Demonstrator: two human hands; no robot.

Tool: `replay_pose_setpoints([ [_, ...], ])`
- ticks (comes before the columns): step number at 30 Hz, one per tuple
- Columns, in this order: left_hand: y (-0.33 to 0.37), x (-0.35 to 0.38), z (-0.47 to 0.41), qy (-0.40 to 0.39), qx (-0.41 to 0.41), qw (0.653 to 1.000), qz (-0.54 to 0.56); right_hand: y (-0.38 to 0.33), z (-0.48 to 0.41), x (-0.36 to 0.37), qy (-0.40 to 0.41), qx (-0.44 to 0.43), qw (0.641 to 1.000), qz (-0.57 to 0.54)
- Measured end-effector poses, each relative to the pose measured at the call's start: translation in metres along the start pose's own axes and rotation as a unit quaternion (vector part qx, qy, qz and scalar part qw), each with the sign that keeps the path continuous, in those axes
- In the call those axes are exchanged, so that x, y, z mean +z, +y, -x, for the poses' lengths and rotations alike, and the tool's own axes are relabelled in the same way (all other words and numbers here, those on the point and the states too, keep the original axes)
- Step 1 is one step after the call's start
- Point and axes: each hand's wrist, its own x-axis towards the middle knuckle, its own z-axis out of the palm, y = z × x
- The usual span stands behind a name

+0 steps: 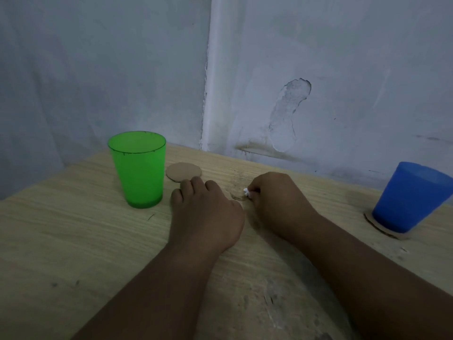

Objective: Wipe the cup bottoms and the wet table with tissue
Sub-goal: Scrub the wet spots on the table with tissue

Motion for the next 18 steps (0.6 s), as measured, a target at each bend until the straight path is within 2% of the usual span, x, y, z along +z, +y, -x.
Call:
replay_pose_setpoints([
  [4, -0.001, -0.005, -0.001, 0.009, -0.020, 0.999, 0.038, -0.016, 0.000, 0.005, -0.014, -0.016, 1.000, 0.009],
  [8, -0.001, -0.007, 0.000, 0.020, -0.024, 0.998, 0.050, -0.010, 0.003, -0.017, -0.006, 0.009, 0.989, -0.149],
  [10, 0.000, -0.007, 0.000, 0.016, -0.022, 0.998, 0.052, -0.005, 0.005, -0.028, 0.002, 0.058, 0.960, -0.274],
  [13, 0.000, -0.006, -0.001, 0.011, -0.021, 0.998, 0.050, 0.002, 0.000, -0.036, -0.047, 0.174, 0.889, -0.420],
  [15, 0.000, -0.006, -0.002, 0.007, -0.023, 0.998, 0.051, 0.006, -0.002, -0.036, -0.067, 0.221, 0.877, -0.421],
  [18, 0.000, -0.006, -0.002, 0.004, -0.024, 0.999, 0.049, 0.015, -0.005, -0.031, -0.036, 0.227, 0.908, -0.351],
])
